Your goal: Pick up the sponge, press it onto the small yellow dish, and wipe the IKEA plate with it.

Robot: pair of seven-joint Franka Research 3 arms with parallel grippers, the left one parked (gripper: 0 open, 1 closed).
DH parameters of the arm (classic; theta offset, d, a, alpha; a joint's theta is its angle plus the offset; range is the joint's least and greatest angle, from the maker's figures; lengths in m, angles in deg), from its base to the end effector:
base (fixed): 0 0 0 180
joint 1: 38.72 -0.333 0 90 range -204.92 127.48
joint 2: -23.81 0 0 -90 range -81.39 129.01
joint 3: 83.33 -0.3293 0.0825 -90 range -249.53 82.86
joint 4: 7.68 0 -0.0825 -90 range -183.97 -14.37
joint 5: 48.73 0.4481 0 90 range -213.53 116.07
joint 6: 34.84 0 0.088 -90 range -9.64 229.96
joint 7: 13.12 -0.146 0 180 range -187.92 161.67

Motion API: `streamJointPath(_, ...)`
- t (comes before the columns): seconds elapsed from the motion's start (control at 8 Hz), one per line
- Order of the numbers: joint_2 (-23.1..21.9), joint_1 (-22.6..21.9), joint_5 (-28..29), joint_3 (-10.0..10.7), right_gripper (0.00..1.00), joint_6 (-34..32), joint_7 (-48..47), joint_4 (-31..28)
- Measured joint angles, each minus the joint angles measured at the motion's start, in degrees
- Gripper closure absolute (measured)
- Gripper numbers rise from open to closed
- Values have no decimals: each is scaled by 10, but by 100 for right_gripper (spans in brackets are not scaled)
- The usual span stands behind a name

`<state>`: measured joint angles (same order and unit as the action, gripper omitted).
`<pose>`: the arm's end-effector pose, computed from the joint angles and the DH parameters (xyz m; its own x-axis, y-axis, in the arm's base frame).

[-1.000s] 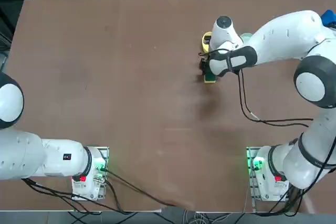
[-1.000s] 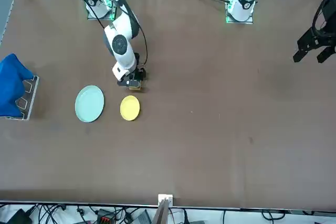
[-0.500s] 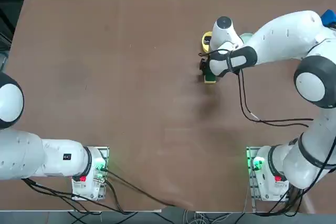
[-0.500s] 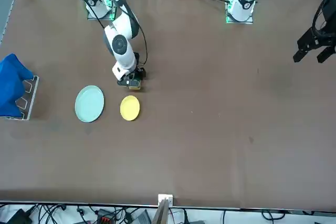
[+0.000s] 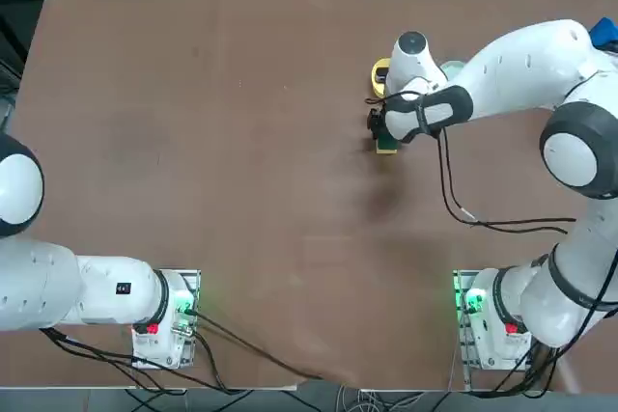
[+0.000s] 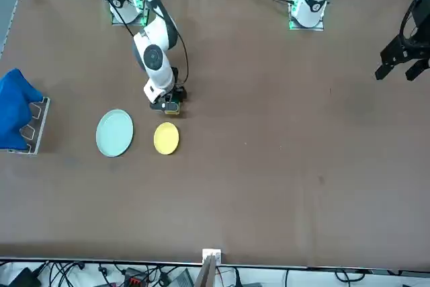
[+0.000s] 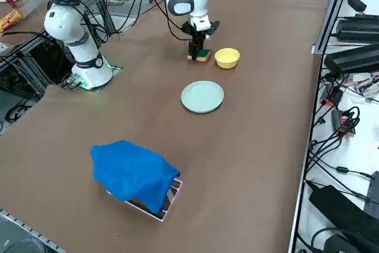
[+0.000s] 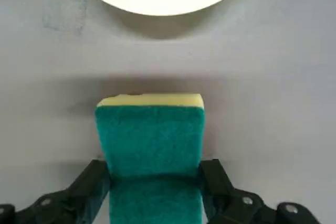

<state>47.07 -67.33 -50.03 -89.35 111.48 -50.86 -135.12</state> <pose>0.4699 0.3300 0.1016 0.9961 -0.0426 -0.0768 -0.0410 -0.9989 0.0211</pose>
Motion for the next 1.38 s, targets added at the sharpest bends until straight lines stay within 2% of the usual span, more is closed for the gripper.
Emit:
streamJointPath(0.25, 3, 0, 0, 0, 0, 3, 0, 0)
streamJointPath(0.5, 3, 0, 0, 0, 5, 4, 0, 0)
streamJointPath(0.62, 3, 0, 0, 0, 15, 4, 0, 0)
streamJointPath(0.75, 3, 0, 0, 0, 30, 5, 0, 0)
streamJointPath(0.88, 2, 0, 1, 0, 39, 5, 0, 0)
streamJointPath(1.0, 1, 0, 1, 0, 42, 5, 0, 0)
streamJointPath(1.38, -1, 0, 1, 1, 61, 5, 0, 1)
